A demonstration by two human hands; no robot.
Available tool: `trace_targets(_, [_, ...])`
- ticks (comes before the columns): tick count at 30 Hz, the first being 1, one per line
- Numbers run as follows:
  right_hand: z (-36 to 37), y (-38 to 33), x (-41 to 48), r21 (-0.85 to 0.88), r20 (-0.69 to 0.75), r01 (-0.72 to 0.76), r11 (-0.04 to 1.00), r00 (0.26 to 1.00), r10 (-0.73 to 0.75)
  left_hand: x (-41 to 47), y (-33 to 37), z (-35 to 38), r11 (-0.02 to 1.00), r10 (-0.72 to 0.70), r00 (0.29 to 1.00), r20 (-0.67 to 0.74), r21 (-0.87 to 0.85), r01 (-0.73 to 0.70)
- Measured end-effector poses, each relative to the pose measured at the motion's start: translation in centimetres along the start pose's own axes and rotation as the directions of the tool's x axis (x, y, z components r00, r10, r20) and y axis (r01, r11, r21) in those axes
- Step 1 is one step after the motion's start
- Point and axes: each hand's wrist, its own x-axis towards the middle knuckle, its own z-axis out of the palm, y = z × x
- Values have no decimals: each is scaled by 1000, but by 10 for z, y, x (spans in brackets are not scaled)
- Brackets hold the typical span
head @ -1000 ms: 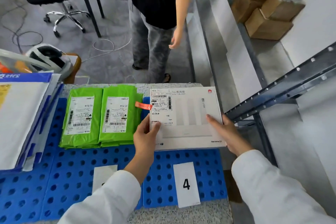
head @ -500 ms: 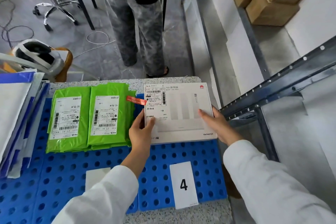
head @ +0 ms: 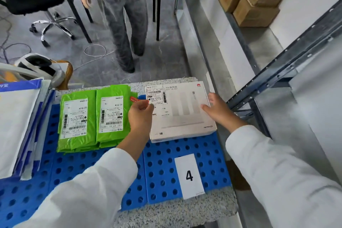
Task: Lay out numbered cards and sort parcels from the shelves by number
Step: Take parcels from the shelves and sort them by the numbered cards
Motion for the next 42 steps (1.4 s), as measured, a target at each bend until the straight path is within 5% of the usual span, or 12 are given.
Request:
trace_targets(4, [-30, -29, -36, -131, -6, 148, 980, 989, -150, -14, 38, -9, 880, 284, 892, 353, 273, -389])
trace_targets(8, [-69, -48, -67, -256, 16, 187, 948, 982, -189, -21, 84, -17, 522, 421, 655, 628, 422, -741])
trace_targets(13, [-117, -58, -122, -373, 11, 218, 902, 973, -231, -62, 147, -20, 126, 440, 495, 750, 494, -860])
trace_targets(18, [-153, -48, -193, -335, -173, 145, 931, 962, -212, -127, 174, -15, -77, 461, 336, 821, 414, -907])
trace_targets(29, [-125, 2, -405, -327, -388, 2, 945, 912, -136, -291, 123, -48, -263, 477, 98, 873, 248, -932])
trace_targets(35, [-90, 34, -508, -289, -469, -162, 944, 883, 8, -370, 75, -77, -232, 470, 18, 883, 144, -962])
trace_targets(42, [-79, 52, -614, -170, -604, -315, 934, 782, 154, -454, 58, -84, -355, 425, -233, 875, -76, -932])
